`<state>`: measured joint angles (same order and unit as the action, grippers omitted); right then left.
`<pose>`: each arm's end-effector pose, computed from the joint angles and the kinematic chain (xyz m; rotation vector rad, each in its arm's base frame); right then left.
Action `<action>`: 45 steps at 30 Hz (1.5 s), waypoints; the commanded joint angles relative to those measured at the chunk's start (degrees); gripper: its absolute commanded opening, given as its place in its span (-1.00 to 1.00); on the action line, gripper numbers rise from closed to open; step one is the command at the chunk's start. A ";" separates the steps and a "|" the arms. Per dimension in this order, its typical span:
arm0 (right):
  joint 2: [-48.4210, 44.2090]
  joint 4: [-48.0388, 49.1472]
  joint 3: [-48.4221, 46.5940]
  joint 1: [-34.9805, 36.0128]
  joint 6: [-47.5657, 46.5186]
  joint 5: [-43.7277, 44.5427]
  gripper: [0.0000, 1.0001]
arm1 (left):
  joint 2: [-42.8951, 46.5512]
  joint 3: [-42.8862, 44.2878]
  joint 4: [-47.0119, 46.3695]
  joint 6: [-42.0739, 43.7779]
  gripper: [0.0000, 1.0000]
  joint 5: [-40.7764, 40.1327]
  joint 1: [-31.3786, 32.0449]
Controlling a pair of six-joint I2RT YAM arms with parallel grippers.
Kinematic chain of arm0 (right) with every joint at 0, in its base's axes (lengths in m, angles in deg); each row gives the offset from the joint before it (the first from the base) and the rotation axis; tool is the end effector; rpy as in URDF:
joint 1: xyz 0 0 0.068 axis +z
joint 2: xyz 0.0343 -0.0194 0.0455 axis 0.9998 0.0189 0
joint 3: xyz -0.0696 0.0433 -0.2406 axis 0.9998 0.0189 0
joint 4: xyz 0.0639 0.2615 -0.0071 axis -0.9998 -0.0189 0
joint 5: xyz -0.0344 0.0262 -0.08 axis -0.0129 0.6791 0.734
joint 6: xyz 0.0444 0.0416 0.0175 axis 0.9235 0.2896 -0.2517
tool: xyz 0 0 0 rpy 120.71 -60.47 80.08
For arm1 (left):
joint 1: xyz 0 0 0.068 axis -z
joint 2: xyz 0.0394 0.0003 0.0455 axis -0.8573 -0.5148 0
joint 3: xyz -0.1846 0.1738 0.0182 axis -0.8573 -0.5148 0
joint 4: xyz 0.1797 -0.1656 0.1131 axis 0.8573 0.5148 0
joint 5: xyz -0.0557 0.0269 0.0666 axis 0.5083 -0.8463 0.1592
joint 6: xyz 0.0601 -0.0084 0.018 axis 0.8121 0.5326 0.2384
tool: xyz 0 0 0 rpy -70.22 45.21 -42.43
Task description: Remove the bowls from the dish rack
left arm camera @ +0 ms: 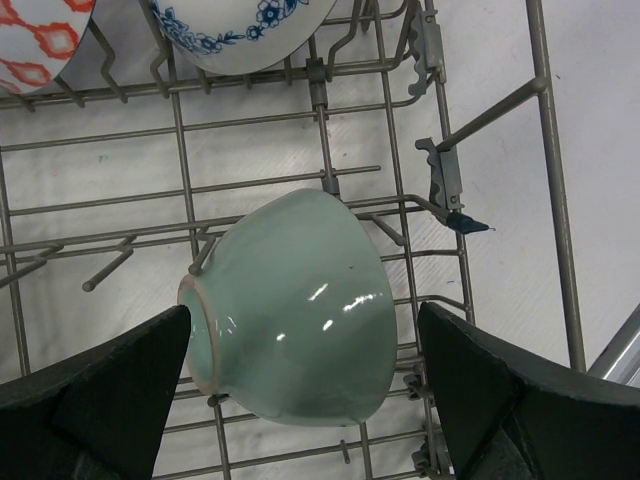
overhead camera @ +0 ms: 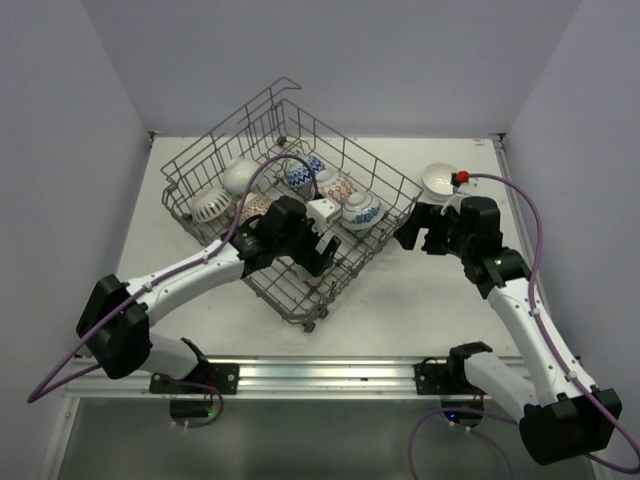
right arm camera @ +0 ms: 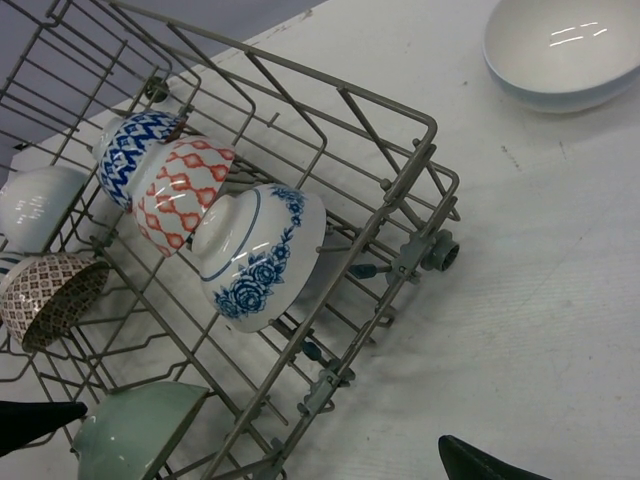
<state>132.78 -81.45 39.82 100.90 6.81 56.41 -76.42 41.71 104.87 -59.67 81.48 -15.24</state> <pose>0.2277 0.0586 0.2870 0.0538 2.1549 0.5625 0.2357 -0.2321 0.2350 0.8546 2.1685 -0.5315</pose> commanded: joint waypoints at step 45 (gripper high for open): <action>-0.54 3.27 0.76 0.14 0.45 -0.82 0.83 | -1.67 6.55 3.58 -5.06 -0.95 -24.51 12.21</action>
<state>132.78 -80.18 40.25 100.90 7.12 56.43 -79.26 43.09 107.80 -63.21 61.55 -5.26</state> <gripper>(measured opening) 0.913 0.792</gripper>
